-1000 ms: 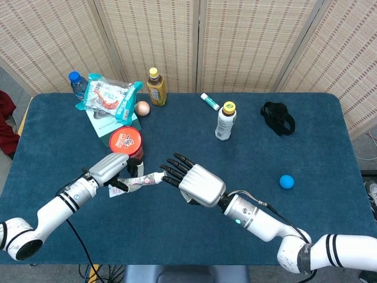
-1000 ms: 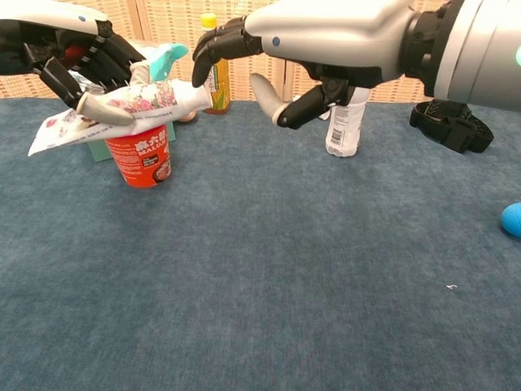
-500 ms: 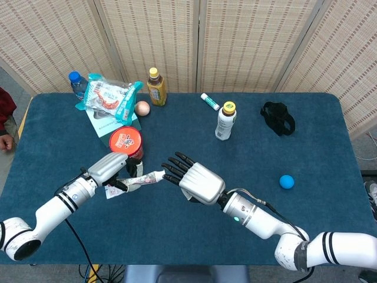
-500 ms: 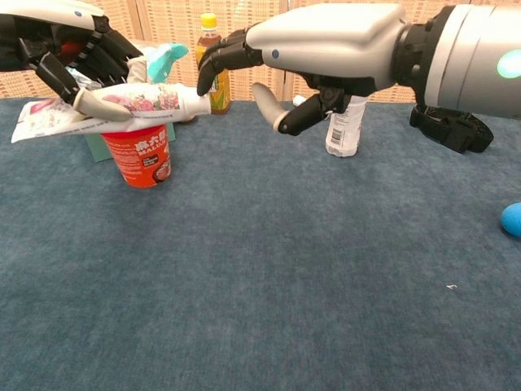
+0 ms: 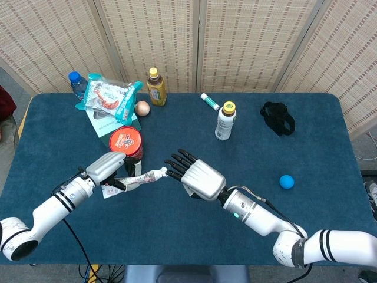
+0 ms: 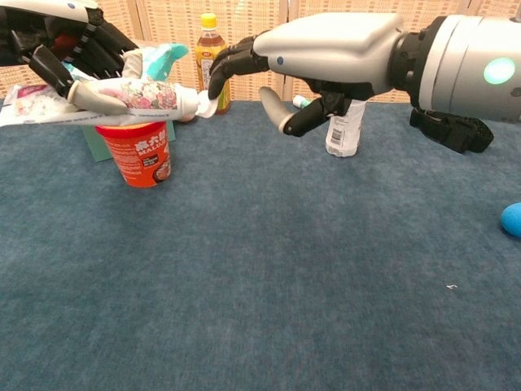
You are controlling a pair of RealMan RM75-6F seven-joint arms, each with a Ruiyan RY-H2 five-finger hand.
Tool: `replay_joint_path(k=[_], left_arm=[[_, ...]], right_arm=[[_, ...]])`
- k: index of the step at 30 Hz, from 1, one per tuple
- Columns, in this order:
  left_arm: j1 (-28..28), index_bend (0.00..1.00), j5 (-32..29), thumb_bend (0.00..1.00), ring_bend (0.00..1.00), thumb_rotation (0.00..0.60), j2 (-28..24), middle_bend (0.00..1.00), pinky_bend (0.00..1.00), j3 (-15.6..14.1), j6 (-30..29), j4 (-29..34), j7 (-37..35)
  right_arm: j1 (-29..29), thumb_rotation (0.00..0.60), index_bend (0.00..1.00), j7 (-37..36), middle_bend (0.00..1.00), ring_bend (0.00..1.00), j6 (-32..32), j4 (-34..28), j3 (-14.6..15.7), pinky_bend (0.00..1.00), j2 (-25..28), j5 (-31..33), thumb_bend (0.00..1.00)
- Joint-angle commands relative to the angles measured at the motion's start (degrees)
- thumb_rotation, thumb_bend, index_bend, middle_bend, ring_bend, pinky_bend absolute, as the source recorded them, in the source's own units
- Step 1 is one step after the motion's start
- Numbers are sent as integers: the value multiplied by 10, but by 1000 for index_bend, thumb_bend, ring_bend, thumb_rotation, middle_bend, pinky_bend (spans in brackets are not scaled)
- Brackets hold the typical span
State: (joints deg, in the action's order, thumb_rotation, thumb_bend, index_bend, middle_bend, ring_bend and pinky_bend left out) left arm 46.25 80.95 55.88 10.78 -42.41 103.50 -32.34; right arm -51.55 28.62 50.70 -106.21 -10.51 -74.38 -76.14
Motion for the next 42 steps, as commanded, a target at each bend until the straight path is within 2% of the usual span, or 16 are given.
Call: replay_joint_path(k=[1,29,42], left_arm=[[0,632,2,469,536,600,-1,697,431,-1,0,0,-3],[-3,631,33,469,536,600,-24,697,434,-8,-9,8,-56],[-8,619,40,469,521,600,18,682,435,-37,-4,-49,-53]], right_arm=[[-1,459,218,-2,100,0,1,3,1,11,-1,1,771],[-6,459,218,-42,100,0,8,37,11,4,-22,-7,774],[44,459,218,-77,100,0,69,-17,20,4,67,-51,774]])
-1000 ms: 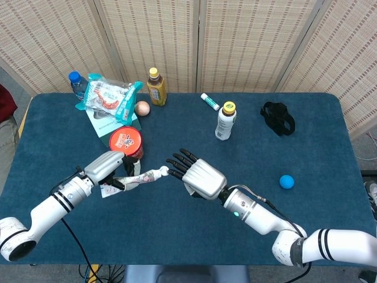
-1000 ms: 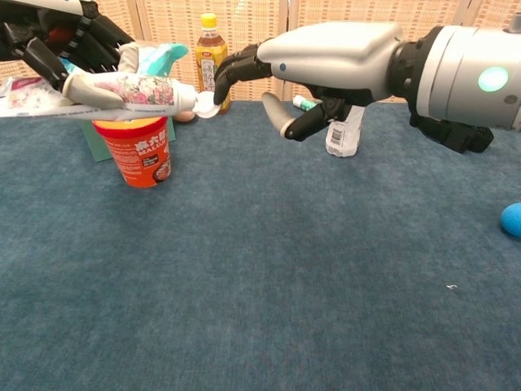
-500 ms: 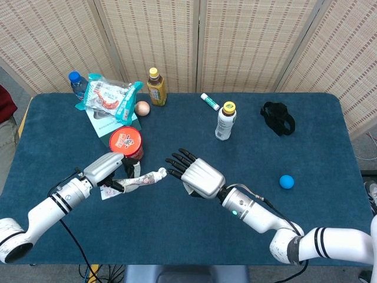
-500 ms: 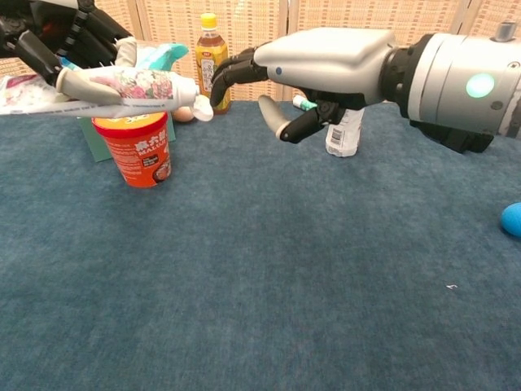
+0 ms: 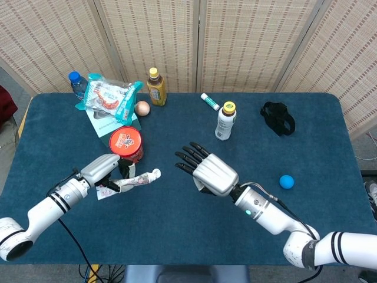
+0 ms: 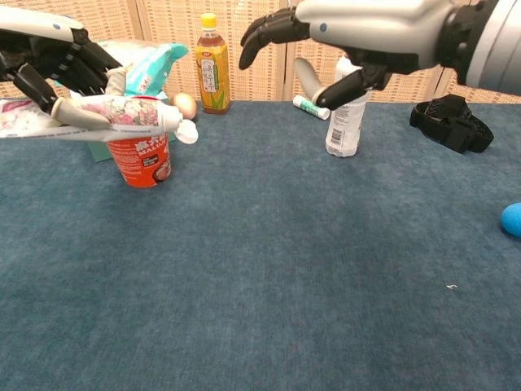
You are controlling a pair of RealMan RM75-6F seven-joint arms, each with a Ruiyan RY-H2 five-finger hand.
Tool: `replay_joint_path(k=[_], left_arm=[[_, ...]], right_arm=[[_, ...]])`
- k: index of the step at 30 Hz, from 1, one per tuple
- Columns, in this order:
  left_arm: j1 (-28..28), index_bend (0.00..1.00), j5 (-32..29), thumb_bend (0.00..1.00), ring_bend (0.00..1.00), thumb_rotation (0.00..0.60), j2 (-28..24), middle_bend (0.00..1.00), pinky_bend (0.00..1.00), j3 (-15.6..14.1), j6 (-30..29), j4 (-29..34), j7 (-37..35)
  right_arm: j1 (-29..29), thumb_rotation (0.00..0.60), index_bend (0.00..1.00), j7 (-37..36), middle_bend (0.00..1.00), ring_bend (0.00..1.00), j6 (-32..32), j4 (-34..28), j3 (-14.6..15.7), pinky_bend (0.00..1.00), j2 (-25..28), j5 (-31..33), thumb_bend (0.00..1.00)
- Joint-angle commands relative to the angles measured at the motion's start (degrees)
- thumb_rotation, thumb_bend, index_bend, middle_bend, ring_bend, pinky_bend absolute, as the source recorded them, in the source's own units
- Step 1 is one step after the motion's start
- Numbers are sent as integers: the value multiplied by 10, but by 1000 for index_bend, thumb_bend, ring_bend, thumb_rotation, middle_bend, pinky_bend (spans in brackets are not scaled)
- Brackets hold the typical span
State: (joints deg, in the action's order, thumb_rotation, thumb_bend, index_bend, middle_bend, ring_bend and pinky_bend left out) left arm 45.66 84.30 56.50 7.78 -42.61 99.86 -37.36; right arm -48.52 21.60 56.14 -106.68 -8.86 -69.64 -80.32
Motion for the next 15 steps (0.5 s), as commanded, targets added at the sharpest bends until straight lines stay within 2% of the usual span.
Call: replay_joint_path(k=[1,8,15], left_arm=[[-4,615,10,469,519,600,18,678,435,-10,-5,-19,-6],[-17,578,55,469,470,600,72,635,403,-44,-32,-91,-34],[-26,575,88,469,427,600,128,634,373,-68,-69,-170,-51]], right_arm=[[18,459,218,-9,100,0,19,-15,4,4,27,-12,774],[56,459,218,-21,100,0,52,-31,15,4,82,-26,774],[91,459,218,-28,100,0,78,-39,22,4,125,-32,773]])
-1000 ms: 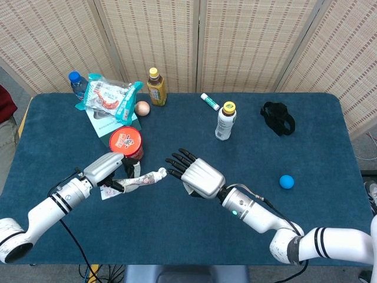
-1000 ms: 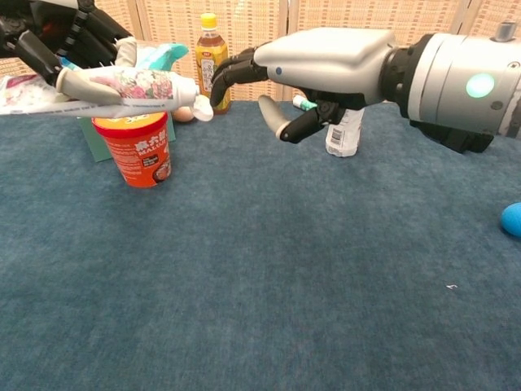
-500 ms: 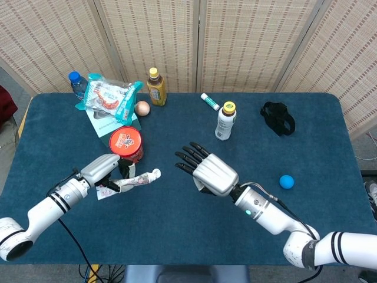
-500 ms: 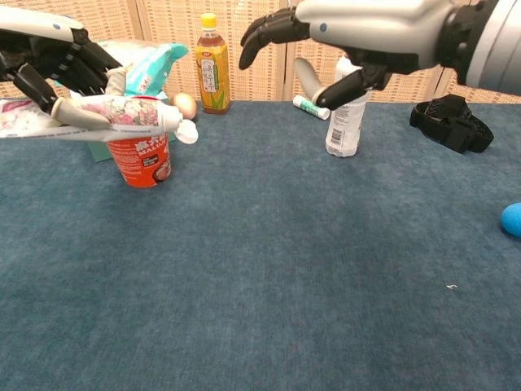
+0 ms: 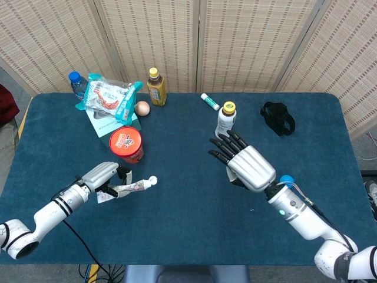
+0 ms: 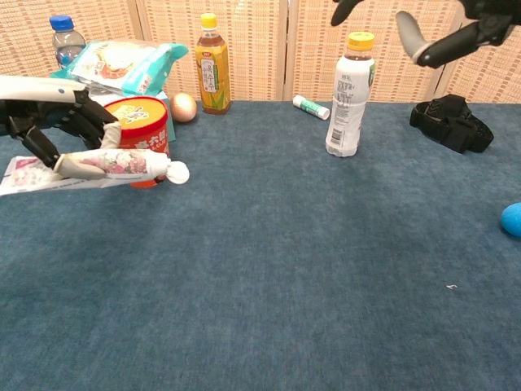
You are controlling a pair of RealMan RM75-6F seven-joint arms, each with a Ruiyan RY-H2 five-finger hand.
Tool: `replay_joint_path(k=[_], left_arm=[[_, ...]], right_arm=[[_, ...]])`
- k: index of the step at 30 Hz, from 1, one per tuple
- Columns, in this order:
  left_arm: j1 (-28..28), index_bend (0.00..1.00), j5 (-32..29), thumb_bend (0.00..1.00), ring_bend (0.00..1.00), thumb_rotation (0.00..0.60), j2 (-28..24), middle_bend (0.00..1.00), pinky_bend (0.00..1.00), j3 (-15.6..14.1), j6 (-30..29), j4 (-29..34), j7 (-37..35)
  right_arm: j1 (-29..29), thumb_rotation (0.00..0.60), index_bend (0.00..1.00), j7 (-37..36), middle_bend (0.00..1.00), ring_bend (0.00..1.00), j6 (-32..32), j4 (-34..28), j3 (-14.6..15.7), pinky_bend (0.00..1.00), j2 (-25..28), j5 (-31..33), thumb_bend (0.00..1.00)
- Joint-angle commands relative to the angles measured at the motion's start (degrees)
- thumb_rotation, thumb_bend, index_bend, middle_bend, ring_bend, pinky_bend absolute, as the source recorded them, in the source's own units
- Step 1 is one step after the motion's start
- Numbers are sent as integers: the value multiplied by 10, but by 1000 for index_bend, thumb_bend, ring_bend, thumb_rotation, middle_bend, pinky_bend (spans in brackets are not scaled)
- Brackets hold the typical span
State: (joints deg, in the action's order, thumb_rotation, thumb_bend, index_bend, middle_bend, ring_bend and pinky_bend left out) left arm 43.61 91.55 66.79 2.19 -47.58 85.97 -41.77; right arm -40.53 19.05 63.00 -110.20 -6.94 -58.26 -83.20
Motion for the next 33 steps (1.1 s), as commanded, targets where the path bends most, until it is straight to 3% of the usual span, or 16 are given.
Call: replay_joint_path(k=[1,12,18,25,33], left_arm=[[-7,575,18,469,425,600,32,634,373,-14,-25,-40,-6],[-26,556,39,469,377,600,110,610,357,-46,-72,-155,8],[-34,473,46,469,312,600,140,507,335,-61,-81,-203,67],[-40,371,28,468,235,600,137,382,307,-62,-74,-199,127],[-60,340,6,468,224,600,91,348,304,-52,-110,-152,161]], right_arm=[[15,459,218,-3,100,0,13,-5,4,4,16,-3,774],[64,459,218,-5,100,0,52,-19,9,4,61,-9,774],[84,458,218,-10,100,0,66,-26,7,1,77,-10,774],[102,460,218,-21,100,0,80,-28,3,0,87,-16,777],[122,459,218,-28,100,0,98,-31,-1,0,100,-25,778]])
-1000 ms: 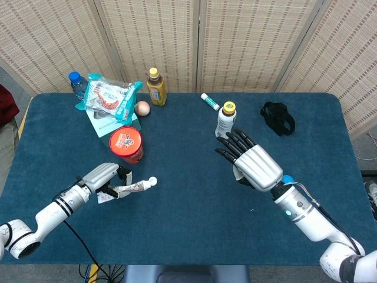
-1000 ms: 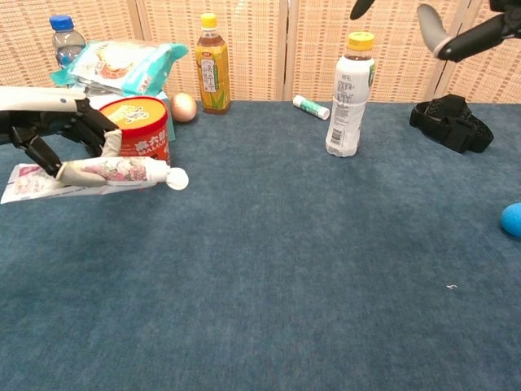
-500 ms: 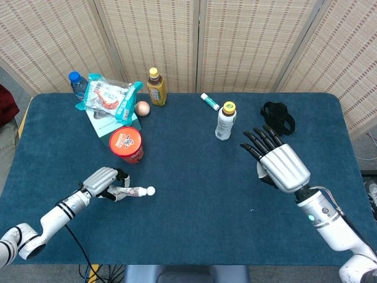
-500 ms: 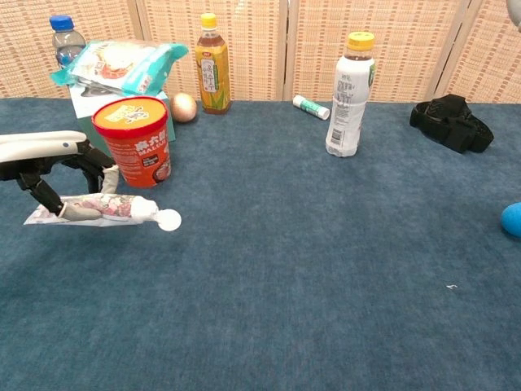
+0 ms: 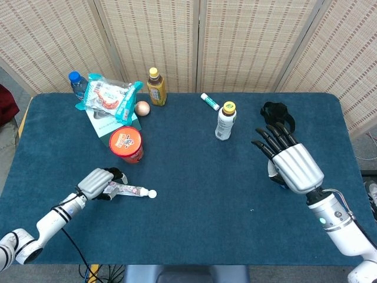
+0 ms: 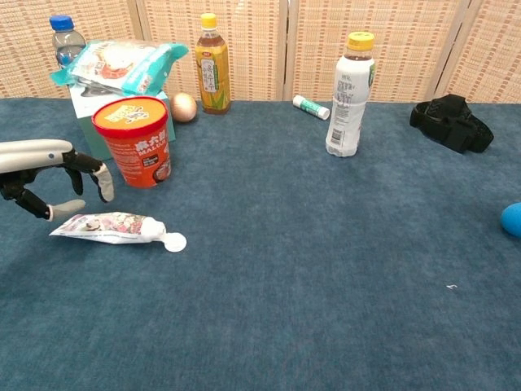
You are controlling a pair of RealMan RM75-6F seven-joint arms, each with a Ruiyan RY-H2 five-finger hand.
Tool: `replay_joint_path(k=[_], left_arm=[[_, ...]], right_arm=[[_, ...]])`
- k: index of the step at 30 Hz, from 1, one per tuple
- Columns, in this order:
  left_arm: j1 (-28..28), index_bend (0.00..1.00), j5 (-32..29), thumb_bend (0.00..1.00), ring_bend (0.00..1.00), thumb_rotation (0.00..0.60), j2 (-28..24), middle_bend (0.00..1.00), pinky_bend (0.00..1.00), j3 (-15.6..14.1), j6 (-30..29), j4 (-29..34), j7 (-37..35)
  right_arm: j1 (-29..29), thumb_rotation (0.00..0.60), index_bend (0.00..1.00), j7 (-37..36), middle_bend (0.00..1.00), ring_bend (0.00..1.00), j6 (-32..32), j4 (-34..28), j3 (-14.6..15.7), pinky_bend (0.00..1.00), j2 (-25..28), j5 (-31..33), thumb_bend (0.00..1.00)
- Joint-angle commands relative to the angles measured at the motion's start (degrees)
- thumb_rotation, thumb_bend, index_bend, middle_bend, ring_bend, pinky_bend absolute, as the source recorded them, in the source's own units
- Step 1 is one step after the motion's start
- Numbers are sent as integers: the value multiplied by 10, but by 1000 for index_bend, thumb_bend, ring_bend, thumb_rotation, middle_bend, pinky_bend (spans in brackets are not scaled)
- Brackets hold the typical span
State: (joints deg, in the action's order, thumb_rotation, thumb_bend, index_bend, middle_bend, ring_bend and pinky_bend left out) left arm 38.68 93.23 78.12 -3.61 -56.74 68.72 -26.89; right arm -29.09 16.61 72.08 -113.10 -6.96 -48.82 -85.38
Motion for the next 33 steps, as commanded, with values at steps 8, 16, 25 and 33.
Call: replay_joint_path(k=[8,16,25,33], left_arm=[[-83,321,-84,460,225,600,-109,348,304,39,-111,110,74],[-171,278,-158,325,224,600,-128,337,284,63,-221,159,189],[-254,293,-170,325,228,600,-125,330,284,56,-316,206,262],[-298,295,-135,325,228,600,-120,327,284,41,-359,240,285]], right_arm=[[62,462,218,-18,100,0,35,-6,17,0,42,22,722],[125,475,144,-47,91,0,55,18,41,0,43,77,610],[192,565,118,-85,74,0,113,82,62,0,-21,70,587],[216,584,117,-106,74,0,120,104,74,0,-49,44,588]])
